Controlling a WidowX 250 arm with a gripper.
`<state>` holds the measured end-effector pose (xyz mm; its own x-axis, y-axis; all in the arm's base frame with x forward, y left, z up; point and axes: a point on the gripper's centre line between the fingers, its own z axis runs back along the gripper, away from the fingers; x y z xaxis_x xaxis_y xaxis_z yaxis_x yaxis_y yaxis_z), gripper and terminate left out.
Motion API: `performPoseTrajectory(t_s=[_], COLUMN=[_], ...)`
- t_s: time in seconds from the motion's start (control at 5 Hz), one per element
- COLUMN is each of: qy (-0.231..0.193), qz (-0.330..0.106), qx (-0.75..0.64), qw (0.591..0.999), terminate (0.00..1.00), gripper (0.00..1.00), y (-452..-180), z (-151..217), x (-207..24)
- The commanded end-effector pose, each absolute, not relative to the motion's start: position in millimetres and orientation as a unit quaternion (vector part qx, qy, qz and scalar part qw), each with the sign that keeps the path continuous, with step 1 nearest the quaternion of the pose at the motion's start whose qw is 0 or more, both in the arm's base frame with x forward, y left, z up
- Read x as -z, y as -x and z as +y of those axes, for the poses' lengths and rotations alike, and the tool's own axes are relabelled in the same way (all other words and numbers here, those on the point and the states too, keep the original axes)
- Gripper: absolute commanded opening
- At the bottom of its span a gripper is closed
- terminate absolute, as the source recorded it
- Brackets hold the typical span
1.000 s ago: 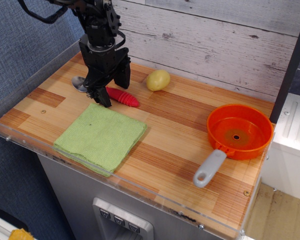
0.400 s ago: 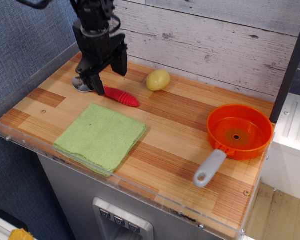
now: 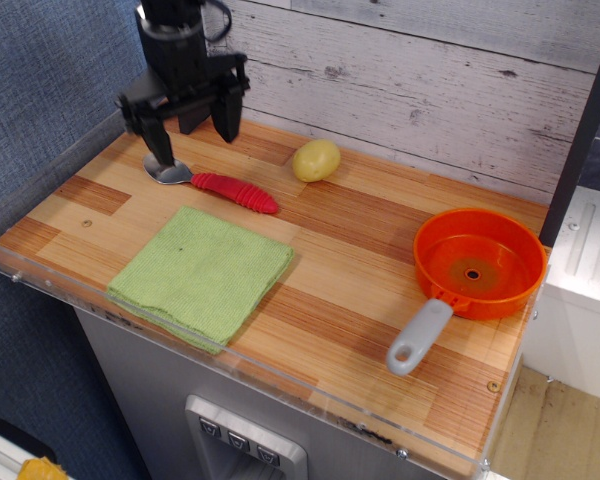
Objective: Place the spatula just behind the green cloth
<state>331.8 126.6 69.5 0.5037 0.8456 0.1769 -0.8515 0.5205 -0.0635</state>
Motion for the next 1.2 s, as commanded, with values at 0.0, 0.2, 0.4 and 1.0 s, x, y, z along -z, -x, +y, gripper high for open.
performPoseTrajectory(t_s=[0.0, 0.2, 0.4, 1.0], qy=[-0.044, -0.059, -0.062, -0.092], qz=[-0.097, -0.071, -0.052, -0.046], qx=[-0.472, -0.488, -0.505, -0.491], qw=[0.875, 0.868, 0.859, 0.865], terminate=[0.00, 0.00, 0.00, 1.00], gripper=[1.00, 1.00, 1.00, 1.00], y=[-312.9, -292.9, -266.6, -191.8], z=[143.6, 153.7, 164.0, 178.4], x=[-111.6, -113.2, -117.3, -116.7])
